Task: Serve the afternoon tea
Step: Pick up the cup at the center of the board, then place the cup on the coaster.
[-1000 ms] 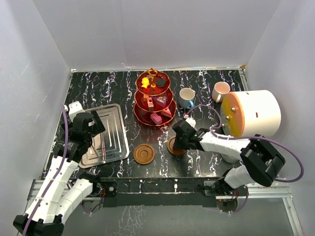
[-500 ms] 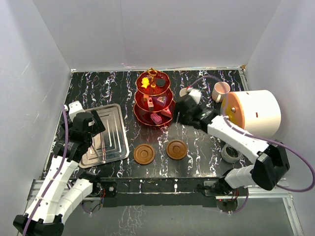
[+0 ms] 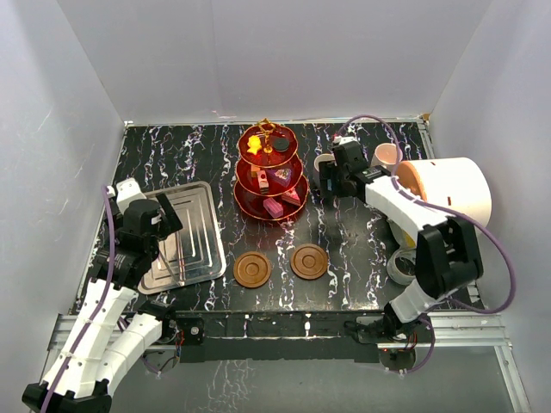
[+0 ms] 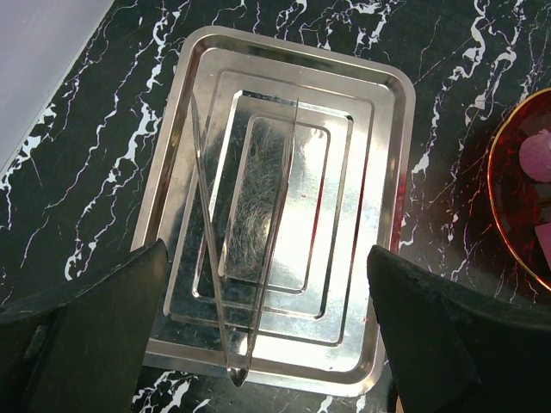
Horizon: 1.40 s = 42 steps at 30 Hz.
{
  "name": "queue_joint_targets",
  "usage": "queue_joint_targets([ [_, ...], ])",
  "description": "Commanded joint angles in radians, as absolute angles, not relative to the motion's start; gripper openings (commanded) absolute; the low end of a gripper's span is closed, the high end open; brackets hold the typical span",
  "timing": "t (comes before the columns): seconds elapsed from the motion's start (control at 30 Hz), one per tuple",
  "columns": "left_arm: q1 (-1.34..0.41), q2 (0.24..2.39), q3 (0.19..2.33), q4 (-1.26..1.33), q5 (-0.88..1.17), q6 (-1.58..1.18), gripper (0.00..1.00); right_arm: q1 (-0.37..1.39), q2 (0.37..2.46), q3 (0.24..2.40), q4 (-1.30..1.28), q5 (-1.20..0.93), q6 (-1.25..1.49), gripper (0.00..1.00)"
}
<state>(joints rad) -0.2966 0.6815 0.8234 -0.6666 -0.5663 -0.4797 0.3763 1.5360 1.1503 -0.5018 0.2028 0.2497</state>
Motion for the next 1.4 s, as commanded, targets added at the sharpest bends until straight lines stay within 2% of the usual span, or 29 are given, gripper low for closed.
queue_joint_targets([
  [0.0, -0.299, 0.681, 0.833, -0.67, -0.587, -0.477, 0.99, 0.338, 1.611, 1.25, -0.43, 0.118, 0.09, 0.76],
  [0.17, -0.298, 0.68, 0.832, -0.671, -0.589, -0.48, 0.99, 0.313, 1.676, 1.269, -0.35, 0.07, 0.0, 0.74],
  [0.33, -0.298, 0.684, 0.832, -0.675, -0.59, -0.481, 0.99, 0.301, 1.761, 1.306, -0.271, 0.03, -0.057, 0.67],
  [0.47, -0.299, 0.687, 0.834, -0.679, -0.593, -0.483, 0.99, 0.296, 1.829, 1.341, -0.257, -0.035, -0.07, 0.57],
  [0.7, -0.298, 0.688, 0.835, -0.683, -0.597, -0.488, 0.99, 0.295, 1.822, 1.303, -0.25, -0.034, -0.052, 0.14],
  [0.83, -0.299, 0.693, 0.835, -0.681, -0.593, -0.486, 0.99, 0.294, 1.716, 1.218, -0.221, -0.017, -0.005, 0.0],
  [1.13, -0.298, 0.696, 0.835, -0.677, -0.583, -0.482, 0.99, 0.34, 1.282, 0.968, -0.322, -0.02, 0.234, 0.0],
  [1.23, -0.298, 0.698, 0.834, -0.672, -0.575, -0.478, 0.99, 0.427, 1.102, 0.896, -0.395, 0.006, 0.32, 0.0],
  [1.37, -0.298, 0.705, 0.833, -0.666, -0.561, -0.471, 0.99, 0.609, 0.986, 0.837, -0.474, 0.029, 0.416, 0.0],
])
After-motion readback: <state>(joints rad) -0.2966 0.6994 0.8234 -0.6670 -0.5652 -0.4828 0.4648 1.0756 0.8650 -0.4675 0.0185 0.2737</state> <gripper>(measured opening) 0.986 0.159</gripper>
